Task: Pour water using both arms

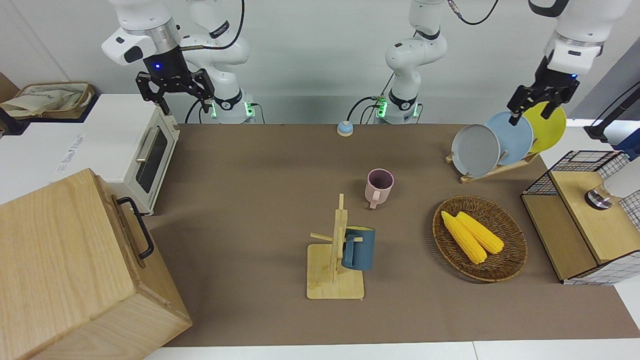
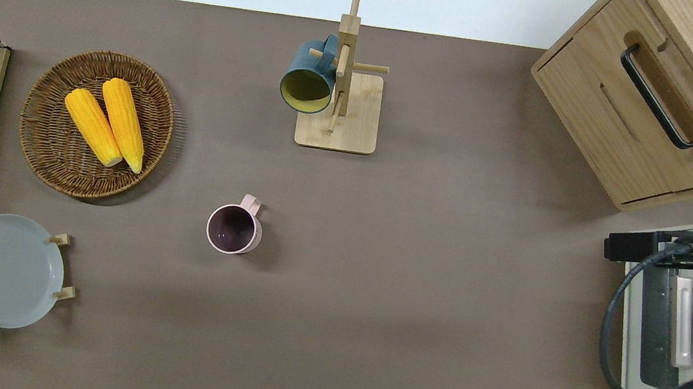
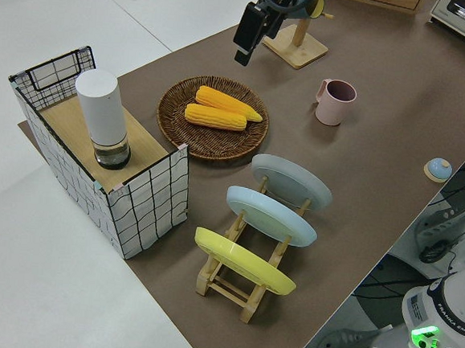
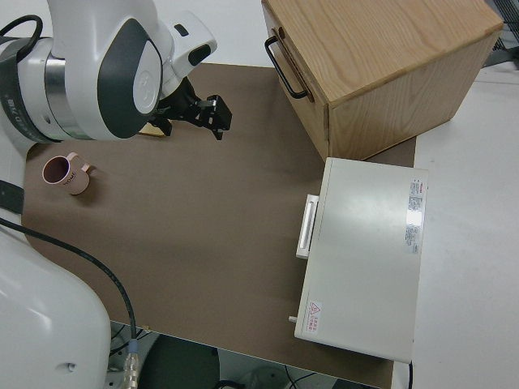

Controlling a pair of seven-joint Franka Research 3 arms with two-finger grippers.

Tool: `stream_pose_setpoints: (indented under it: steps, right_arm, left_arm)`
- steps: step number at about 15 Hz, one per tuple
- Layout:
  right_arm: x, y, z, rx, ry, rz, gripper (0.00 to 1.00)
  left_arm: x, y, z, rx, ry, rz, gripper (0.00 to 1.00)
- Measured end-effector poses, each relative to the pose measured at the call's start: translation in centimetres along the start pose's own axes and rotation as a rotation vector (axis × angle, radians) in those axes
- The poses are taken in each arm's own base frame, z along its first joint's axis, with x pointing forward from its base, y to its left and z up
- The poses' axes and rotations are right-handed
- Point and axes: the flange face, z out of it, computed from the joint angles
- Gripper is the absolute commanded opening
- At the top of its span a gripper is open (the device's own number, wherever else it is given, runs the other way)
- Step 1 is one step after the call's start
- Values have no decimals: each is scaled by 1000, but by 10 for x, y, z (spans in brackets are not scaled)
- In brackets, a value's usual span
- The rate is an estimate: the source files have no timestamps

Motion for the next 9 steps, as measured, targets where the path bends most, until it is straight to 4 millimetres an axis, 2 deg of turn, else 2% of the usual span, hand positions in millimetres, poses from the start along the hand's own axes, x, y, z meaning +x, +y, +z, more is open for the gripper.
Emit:
stream_pose_setpoints:
  steps: [5,9]
  right_arm:
    - [0,0,0,0,0,0,992]
    - [0,0,0,0,0,0,992]
  left_arm:
    - [-15,58,1,-39,-67,79,1000]
    - [-29,85,3,-35,-138,137,1000]
